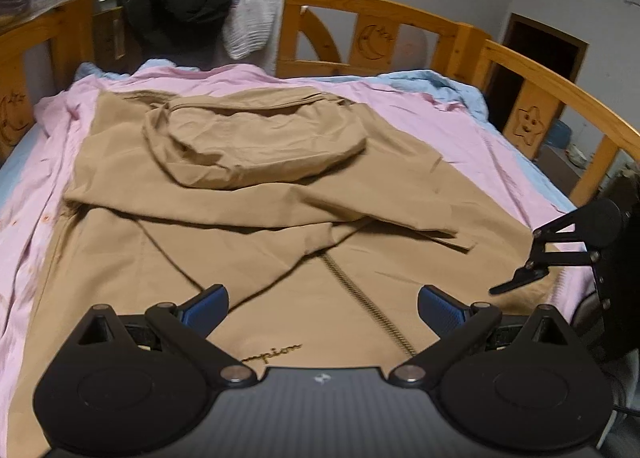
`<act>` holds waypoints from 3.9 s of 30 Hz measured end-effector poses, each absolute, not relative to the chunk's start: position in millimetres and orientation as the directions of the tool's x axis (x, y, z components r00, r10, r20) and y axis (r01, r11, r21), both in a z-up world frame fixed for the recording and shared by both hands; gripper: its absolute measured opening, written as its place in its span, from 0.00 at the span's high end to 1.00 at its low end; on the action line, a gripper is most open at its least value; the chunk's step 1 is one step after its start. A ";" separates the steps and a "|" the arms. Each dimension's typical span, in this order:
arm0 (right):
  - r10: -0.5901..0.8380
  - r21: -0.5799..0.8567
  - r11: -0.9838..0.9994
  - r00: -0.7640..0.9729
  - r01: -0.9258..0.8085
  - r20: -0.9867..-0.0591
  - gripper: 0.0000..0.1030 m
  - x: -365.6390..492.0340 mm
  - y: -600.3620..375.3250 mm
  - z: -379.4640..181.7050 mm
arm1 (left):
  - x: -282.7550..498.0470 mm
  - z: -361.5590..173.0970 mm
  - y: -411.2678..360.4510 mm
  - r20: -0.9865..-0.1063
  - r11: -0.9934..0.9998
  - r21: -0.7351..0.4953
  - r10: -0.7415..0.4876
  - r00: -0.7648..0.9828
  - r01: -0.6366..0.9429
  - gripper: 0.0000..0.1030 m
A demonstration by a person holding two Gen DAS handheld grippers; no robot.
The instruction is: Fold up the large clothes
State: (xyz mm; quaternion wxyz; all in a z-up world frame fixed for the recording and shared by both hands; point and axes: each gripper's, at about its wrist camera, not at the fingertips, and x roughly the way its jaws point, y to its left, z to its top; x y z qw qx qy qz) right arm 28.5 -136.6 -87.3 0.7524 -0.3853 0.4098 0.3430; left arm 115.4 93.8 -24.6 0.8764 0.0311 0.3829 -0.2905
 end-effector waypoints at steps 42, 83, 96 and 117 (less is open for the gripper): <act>0.329 -0.233 0.708 0.603 -0.666 -0.726 0.94 113.3 -171.2 -17.6 | 91.4 -14.7 183.8 -0.780 0.908 0.019 -0.248 0.575 0.418 0.40; 0.070 -0.330 0.779 0.598 -0.533 -0.798 0.95 51.0 -246.3 -26.8 | 74.4 -1.1 201.4 -0.724 0.943 0.140 -0.112 0.681 0.303 0.98; 0.130 -0.257 0.859 0.673 -0.443 -0.728 0.96 28.8 -265.4 30.5 | 61.4 61.7 208.1 -0.634 0.951 0.105 -0.162 0.756 0.292 0.98; -0.051 -0.306 0.915 0.677 -0.263 -0.734 0.90 314.7 -268.1 -43.0 | 355.9 -19.5 161.9 -0.757 0.979 0.143 0.016 0.654 0.142 0.98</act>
